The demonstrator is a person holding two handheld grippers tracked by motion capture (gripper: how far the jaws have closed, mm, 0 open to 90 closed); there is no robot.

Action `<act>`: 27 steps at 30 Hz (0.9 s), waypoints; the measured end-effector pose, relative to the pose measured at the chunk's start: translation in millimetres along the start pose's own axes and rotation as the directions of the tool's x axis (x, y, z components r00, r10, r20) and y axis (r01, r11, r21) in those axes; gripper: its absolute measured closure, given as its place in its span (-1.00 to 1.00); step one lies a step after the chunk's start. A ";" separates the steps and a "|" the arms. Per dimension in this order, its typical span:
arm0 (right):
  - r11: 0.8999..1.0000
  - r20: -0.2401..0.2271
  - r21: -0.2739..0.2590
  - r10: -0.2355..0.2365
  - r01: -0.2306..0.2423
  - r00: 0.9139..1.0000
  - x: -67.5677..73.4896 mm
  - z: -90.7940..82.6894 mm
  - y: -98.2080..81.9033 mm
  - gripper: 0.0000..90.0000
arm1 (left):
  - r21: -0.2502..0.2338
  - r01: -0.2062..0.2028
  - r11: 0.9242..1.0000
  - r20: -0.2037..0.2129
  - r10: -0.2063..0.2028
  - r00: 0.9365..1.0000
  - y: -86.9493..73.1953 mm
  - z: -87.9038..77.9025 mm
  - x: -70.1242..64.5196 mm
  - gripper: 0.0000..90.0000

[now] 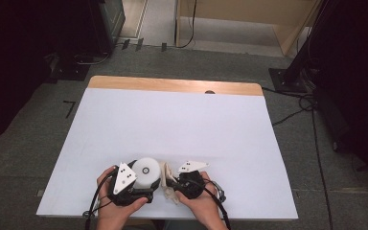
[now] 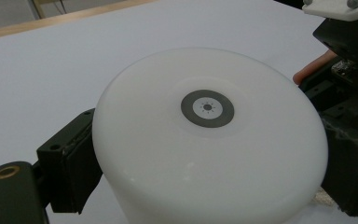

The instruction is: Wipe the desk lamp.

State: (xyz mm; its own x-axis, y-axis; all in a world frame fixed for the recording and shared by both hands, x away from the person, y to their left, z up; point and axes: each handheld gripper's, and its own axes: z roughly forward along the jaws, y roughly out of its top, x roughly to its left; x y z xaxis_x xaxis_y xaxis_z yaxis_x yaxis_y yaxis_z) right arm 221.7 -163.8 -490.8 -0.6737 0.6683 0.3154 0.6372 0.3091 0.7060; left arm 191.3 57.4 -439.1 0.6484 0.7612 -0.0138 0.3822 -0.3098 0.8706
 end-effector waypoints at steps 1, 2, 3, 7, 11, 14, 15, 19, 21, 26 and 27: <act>1.000 0.002 -0.002 -0.002 0.002 1.000 0.4 0.0 -0.2 0.88 | 0.000 -0.005 1.000 0.001 0.005 1.000 0.4 -0.1 0.2 -0.82; 1.000 0.002 -0.002 -0.003 0.003 1.000 0.5 -0.1 -0.2 0.88 | 0.000 -0.013 1.000 0.007 0.013 1.000 0.9 -0.2 1.2 -0.81; 1.000 0.002 -0.003 -0.004 0.004 1.000 0.5 -0.2 -0.2 0.88 | -0.001 -0.018 1.000 0.016 0.018 1.000 1.1 0.1 2.5 -0.81; 1.000 0.002 -0.004 -0.003 0.003 1.000 0.5 0.1 -0.4 0.88 | -0.009 -0.084 0.996 0.081 0.084 0.993 2.2 1.8 9.7 -0.81; 1.000 0.004 -0.004 -0.002 0.002 1.000 0.6 0.2 -0.2 0.88 | -0.036 -0.155 0.987 0.164 0.159 0.974 3.0 4.8 18.4 -0.81; 1.000 0.004 -0.005 -0.003 0.003 1.000 0.4 0.3 -0.2 0.88 | -0.061 -0.163 0.985 0.197 0.172 0.965 0.9 6.2 24.4 -0.81; 1.000 0.005 -0.004 -0.002 0.002 1.000 0.5 0.3 -0.2 0.88 | -0.073 -0.161 0.984 0.206 0.172 0.963 -0.3 7.0 26.2 -0.81; 1.000 0.005 -0.007 -0.002 0.002 1.000 0.5 0.8 -0.4 0.88 | -0.081 -0.131 0.988 0.217 0.146 0.965 -2.7 7.9 31.0 -0.81; 1.000 0.004 -0.008 -0.004 0.004 1.000 0.9 0.8 -0.4 0.88 | -0.086 -0.126 0.988 0.220 0.142 0.965 -3.9 7.9 32.2 -0.81; 1.000 -0.004 -0.022 -0.012 0.011 1.000 5.7 -2.1 1.2 0.88 | -0.091 -0.117 0.989 0.218 0.135 0.967 -4.9 8.2 31.6 -0.81; 1.000 -0.003 -0.029 -0.008 0.008 1.000 8.1 -3.0 2.2 0.88 | -0.091 -0.116 0.989 0.217 0.134 0.967 -5.0 8.2 31.5 -0.81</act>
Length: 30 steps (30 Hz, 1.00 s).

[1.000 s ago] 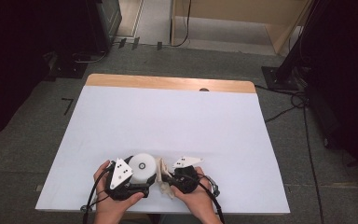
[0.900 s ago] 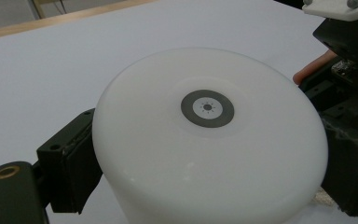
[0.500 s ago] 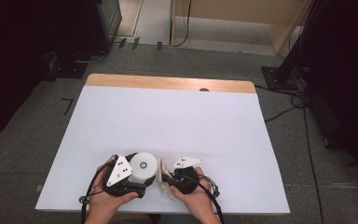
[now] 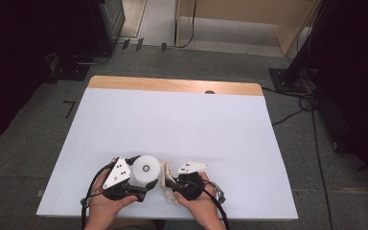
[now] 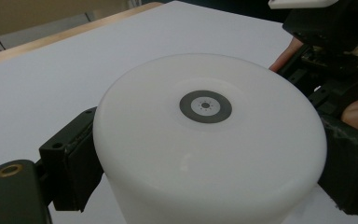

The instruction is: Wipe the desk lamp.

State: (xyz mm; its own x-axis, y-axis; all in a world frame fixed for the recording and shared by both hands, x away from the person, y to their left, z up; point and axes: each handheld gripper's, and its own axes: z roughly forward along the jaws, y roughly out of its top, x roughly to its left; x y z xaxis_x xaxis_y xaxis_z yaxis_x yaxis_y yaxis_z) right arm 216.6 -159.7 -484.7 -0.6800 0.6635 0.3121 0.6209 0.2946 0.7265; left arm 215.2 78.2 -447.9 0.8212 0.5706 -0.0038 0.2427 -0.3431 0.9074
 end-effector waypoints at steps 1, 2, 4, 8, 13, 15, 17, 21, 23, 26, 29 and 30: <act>1.000 0.001 -0.003 -0.012 0.012 1.000 1.5 -1.2 1.2 0.88 | 0.000 0.001 1.000 0.000 -0.001 1.000 0.0 0.0 0.0 -0.81; 1.000 0.003 -0.007 -0.014 0.014 1.000 3.2 -2.4 2.6 0.88 | 0.001 0.002 1.000 0.000 -0.002 1.000 0.0 0.0 0.1 -0.81; 1.000 0.005 -0.024 -0.016 0.017 1.000 5.6 -5.6 5.4 0.88 | 0.001 0.007 1.000 0.003 -0.007 1.000 -0.4 0.2 0.3 -0.81; 0.997 -0.002 -0.071 -0.016 0.016 1.000 9.4 -16.1 13.3 0.88 | -0.003 0.013 1.000 0.006 -0.013 1.000 -1.5 0.8 1.0 -0.81; 0.989 -0.012 -0.143 -0.034 0.032 0.999 15.9 -31.8 22.9 0.88 | -0.004 0.018 1.000 0.011 -0.018 1.000 -2.0 1.3 1.4 -0.82; 0.986 -0.008 -0.164 -0.043 0.041 0.999 17.9 -35.7 25.1 0.88 | -0.004 0.019 1.000 0.010 -0.019 1.000 -2.0 1.3 1.1 -0.82; 0.986 -0.004 -0.162 -0.048 0.047 0.999 18.5 -36.0 25.3 0.88 | -0.002 0.018 1.000 0.007 -0.018 1.000 -1.7 1.3 0.7 -0.82; 0.992 -0.004 -0.119 -0.039 0.038 0.999 14.3 -27.7 20.5 0.88 | -0.001 0.017 1.000 0.006 -0.017 1.000 -1.5 1.4 0.3 -0.82; 0.996 -0.004 -0.087 -0.031 0.030 1.000 10.4 -20.2 16.1 0.88 | 0.000 0.016 1.000 0.006 -0.016 1.000 -1.5 1.3 0.3 -0.82; 0.999 -0.010 -0.039 -0.002 0.002 1.000 3.6 -8.3 7.7 0.88 | 0.000 0.015 1.000 0.007 -0.015 1.000 -1.5 1.4 0.2 -0.82; 1.000 -0.004 0.000 0.004 -0.004 1.000 0.1 0.7 0.7 0.88 | 0.001 0.014 1.000 0.007 -0.014 1.000 -1.4 1.3 0.4 -0.82; 1.000 -0.004 0.003 0.012 -0.012 1.000 -0.1 1.7 -0.2 0.88 | 0.001 0.014 1.000 0.007 -0.014 1.000 -1.4 1.3 0.4 -0.82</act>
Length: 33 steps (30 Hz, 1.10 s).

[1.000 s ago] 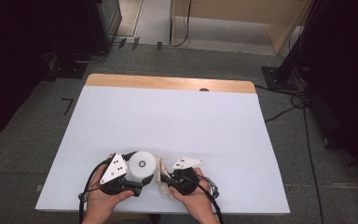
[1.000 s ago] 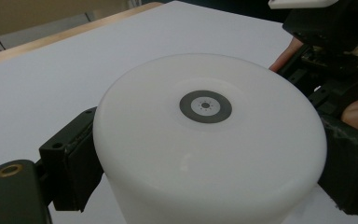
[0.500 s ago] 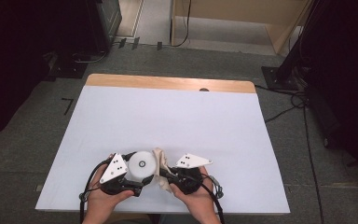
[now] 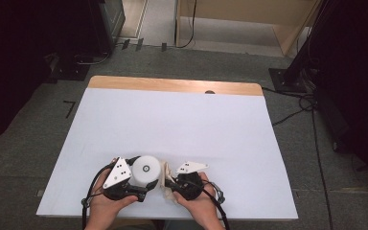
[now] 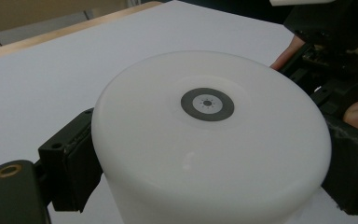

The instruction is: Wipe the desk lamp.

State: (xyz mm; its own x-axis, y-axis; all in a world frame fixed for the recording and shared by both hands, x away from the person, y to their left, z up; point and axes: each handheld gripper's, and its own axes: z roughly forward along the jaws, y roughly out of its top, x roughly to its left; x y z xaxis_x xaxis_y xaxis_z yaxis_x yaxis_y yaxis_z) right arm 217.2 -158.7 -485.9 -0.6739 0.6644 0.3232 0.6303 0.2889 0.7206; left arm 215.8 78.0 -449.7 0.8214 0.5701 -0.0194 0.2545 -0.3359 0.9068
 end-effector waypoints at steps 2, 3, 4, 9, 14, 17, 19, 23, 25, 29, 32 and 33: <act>1.000 -0.002 0.002 -0.003 0.003 1.000 0.0 -0.6 0.7 0.89 | 0.000 0.000 1.000 0.000 0.000 1.000 0.0 0.0 0.0 -0.82; 1.000 0.003 -0.001 -0.005 0.005 1.000 0.9 -1.1 1.1 0.89 | 0.000 0.000 1.000 0.000 0.000 1.000 0.0 0.0 0.0 -0.82; 1.000 0.006 -0.005 -0.010 0.010 1.000 1.5 -1.5 1.5 0.89 | 0.000 0.000 1.000 0.000 0.000 1.000 0.0 0.0 0.0 -0.82; 0.999 -0.003 -0.046 -0.019 0.019 1.000 4.4 -9.7 7.1 0.89 | 0.000 0.000 1.000 0.000 0.000 1.000 0.0 0.0 -0.1 -0.82; 0.992 -0.008 -0.115 -0.043 0.042 0.999 12.2 -25.7 17.1 0.89 | -0.001 0.001 1.000 -0.001 -0.001 1.000 0.0 0.1 -0.3 -0.82; 0.987 -0.014 -0.149 -0.056 0.053 0.998 15.9 -33.9 21.6 0.89 | 0.000 0.001 1.000 -0.001 -0.001 1.000 0.1 0.1 -0.4 -0.82; 0.984 -0.011 -0.166 -0.062 0.059 0.998 17.8 -38.0 23.4 0.88 | 0.000 0.000 1.000 -0.001 0.000 1.000 0.1 0.2 -0.4 -0.82; 0.985 -0.010 -0.159 -0.071 0.069 0.997 17.7 -37.0 22.3 0.88 | 0.000 0.001 1.000 -0.001 -0.001 1.000 0.1 0.2 -0.4 -0.82; 0.988 -0.008 -0.139 -0.065 0.063 0.998 15.8 -32.5 19.4 0.88 | 0.000 0.001 1.000 -0.001 -0.001 1.000 0.2 0.2 -0.5 -0.82; 0.995 -0.012 -0.094 -0.045 0.044 0.999 9.2 -20.4 11.8 0.88 | 0.002 -0.001 1.000 -0.001 0.001 1.000 0.4 0.2 -0.3 -0.82; 0.998 -0.013 -0.053 -0.035 0.034 0.999 3.8 -10.9 5.5 0.88 | 0.002 -0.001 1.000 -0.002 0.001 1.000 0.5 0.3 -0.5 -0.82; 0.999 -0.015 -0.042 -0.035 0.034 0.999 2.4 -7.9 3.5 0.88 | 0.002 -0.001 1.000 -0.002 0.001 1.000 0.5 0.3 -0.4 -0.82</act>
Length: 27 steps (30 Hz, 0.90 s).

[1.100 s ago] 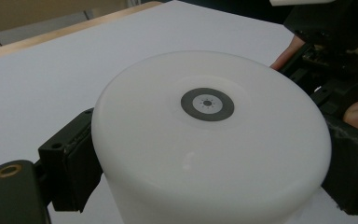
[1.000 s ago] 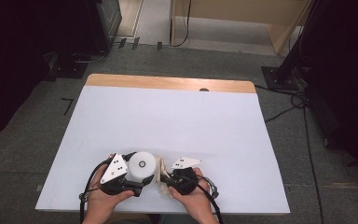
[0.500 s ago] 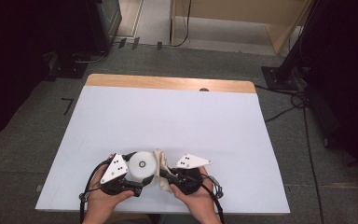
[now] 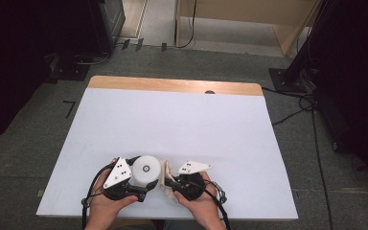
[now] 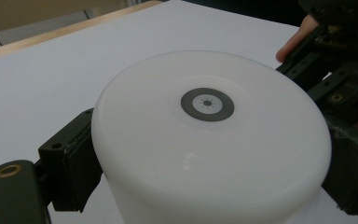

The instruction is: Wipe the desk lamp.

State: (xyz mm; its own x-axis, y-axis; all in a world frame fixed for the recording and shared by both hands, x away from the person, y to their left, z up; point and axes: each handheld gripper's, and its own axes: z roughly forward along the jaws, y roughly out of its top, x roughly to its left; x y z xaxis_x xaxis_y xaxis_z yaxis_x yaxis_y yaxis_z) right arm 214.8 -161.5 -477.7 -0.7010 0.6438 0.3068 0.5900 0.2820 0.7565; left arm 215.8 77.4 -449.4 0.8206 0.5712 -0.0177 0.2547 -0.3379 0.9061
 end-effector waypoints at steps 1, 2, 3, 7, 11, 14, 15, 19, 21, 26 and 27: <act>1.000 0.002 0.014 0.006 -0.006 1.000 -0.8 1.9 -1.7 0.88 | 0.000 0.000 1.000 0.000 0.000 1.000 0.0 0.0 0.0 -0.82; 1.000 0.000 0.021 0.006 -0.006 1.000 -2.0 3.5 -2.9 0.88 | 0.001 0.000 1.000 0.000 0.000 1.000 0.0 0.0 -0.1 -0.82; 1.000 -0.001 0.026 0.010 -0.010 1.000 -2.3 4.4 -3.6 0.89 | 0.001 0.000 1.000 0.000 0.000 1.000 0.1 0.0 -0.1 -0.82; 1.000 0.001 0.026 0.004 -0.004 1.000 -2.0 3.9 -3.1 0.89 | 0.002 -0.001 1.000 0.000 0.001 1.000 0.2 -0.1 -0.2 -0.82; 1.000 0.003 0.007 -0.007 0.007 1.000 0.8 -1.0 0.9 0.89 | 0.003 0.000 1.000 -0.001 0.000 1.000 0.3 -0.1 -0.2 -0.82; 1.000 0.004 -0.010 -0.014 0.014 1.000 0.6 -5.6 4.4 0.89 | -0.003 -0.003 1.000 -0.015 0.003 1.000 -0.4 -1.0 -2.3 -0.82; 1.000 0.005 -0.011 -0.016 0.016 1.000 -0.2 -6.5 4.9 0.88 | -0.011 -0.001 1.000 -0.028 0.000 1.000 -1.3 -1.3 -4.0 -0.82; 1.000 0.018 -0.017 -0.002 0.002 1.000 -6.8 -9.8 5.0 0.88 | -0.014 0.014 1.000 -0.098 -0.016 0.995 -1.3 -1.2 -11.5 -0.90; 1.000 0.022 -0.022 0.010 -0.009 1.000 -10.0 -11.1 4.8 0.88 | -0.011 0.025 1.000 -0.100 -0.026 0.995 -0.2 -1.6 -12.8 -1.00; 0.999 0.027 -0.030 0.017 -0.017 0.999 -14.9 -13.4 5.4 0.88 | 0.000 0.116 0.993 -0.222 -0.113 0.968 3.3 2.4 -24.7 -1.00; 0.999 0.027 -0.027 0.020 -0.019 0.999 -15.1 -13.4 5.3 0.88 | 0.011 0.118 0.993 -0.242 -0.112 0.964 3.2 4.5 -27.0 -1.00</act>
State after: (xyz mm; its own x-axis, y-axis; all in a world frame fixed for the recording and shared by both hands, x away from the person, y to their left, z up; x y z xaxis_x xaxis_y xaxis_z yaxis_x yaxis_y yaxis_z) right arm 223.1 -179.3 -470.6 -0.6779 0.6684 0.3062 0.5923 0.2499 0.7660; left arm 196.7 57.5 -447.9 0.6386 0.7694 -0.0157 0.3548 -0.2762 0.8932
